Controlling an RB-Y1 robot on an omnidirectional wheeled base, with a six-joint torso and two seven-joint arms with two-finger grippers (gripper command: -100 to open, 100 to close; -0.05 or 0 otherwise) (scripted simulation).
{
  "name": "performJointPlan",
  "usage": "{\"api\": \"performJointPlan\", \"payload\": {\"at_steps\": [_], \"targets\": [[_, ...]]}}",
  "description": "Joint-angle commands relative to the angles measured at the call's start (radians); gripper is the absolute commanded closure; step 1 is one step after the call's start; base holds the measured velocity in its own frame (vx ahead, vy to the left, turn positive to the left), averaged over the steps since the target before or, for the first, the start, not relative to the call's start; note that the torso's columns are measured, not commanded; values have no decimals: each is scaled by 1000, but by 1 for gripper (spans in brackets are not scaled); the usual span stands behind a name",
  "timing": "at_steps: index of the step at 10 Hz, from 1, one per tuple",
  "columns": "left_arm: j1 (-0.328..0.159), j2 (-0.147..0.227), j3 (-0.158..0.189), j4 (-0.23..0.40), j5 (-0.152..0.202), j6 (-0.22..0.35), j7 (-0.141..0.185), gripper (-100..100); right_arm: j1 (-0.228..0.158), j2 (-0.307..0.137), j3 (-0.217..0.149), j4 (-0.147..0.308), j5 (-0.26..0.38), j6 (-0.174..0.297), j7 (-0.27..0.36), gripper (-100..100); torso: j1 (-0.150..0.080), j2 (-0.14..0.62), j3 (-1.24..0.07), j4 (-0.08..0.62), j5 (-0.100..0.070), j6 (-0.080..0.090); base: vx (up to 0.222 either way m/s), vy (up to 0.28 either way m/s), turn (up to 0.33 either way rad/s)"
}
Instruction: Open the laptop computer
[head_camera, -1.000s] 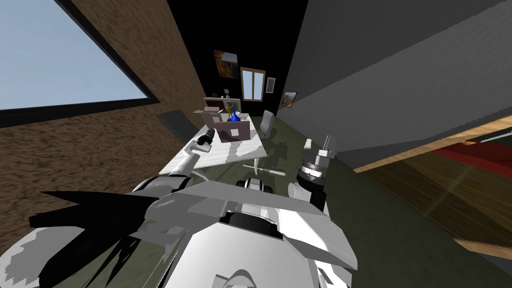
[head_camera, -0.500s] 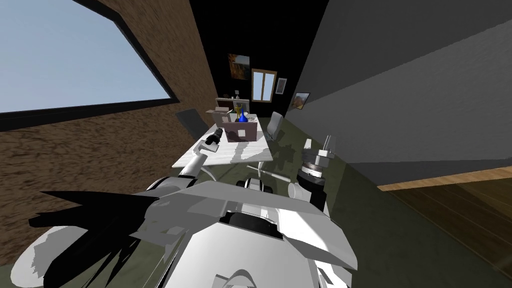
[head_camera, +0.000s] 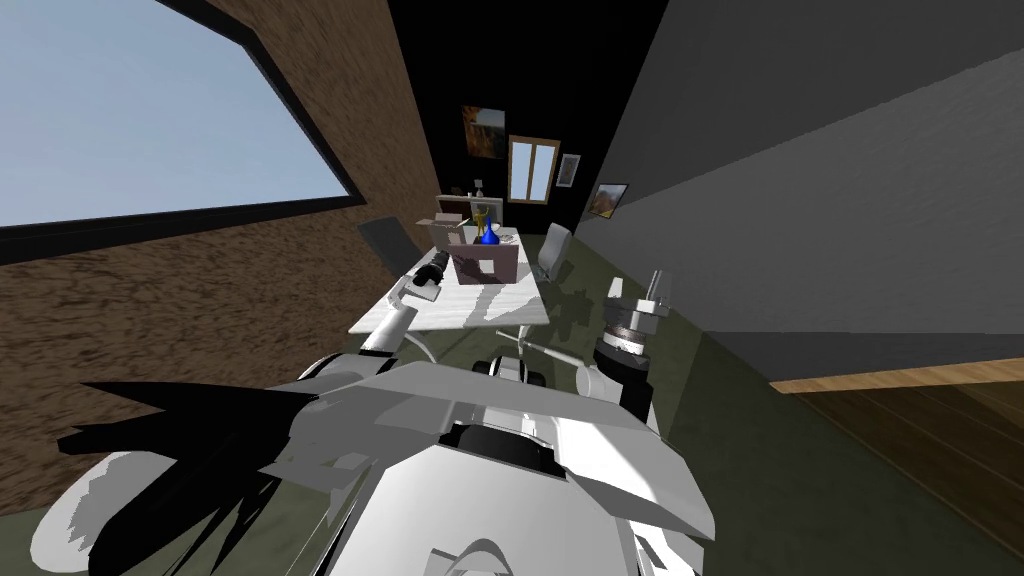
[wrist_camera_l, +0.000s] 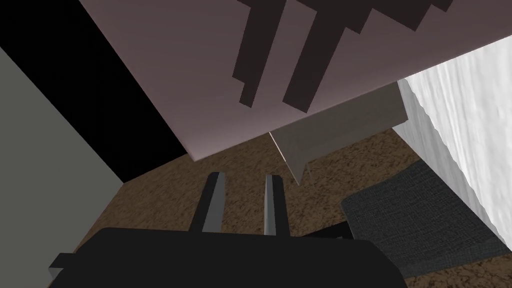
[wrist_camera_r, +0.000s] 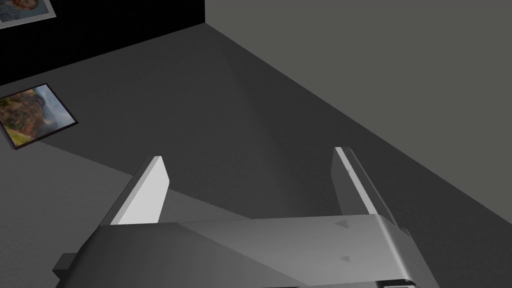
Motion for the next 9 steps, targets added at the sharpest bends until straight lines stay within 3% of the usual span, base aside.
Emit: {"api": "performJointPlan", "payload": {"at_steps": [1,6,9], "targets": [[-28,45,16,-14,-24,59,-4,-100,0,0,0,0,0,0,0,0,1,0,0,0,0,0,-102,91,-182],[-62,122,44,-49,-48,152,-6,-100,0,0,0,0,0,0,0,0,-5,-8,-5,-2,-1,0,-101,70,-106],[-77,158,54,-65,-41,207,-6,-100,0,0,0,0,0,0,0,0,-4,-5,-3,-1,-1,0,-72,9,-63]]}}
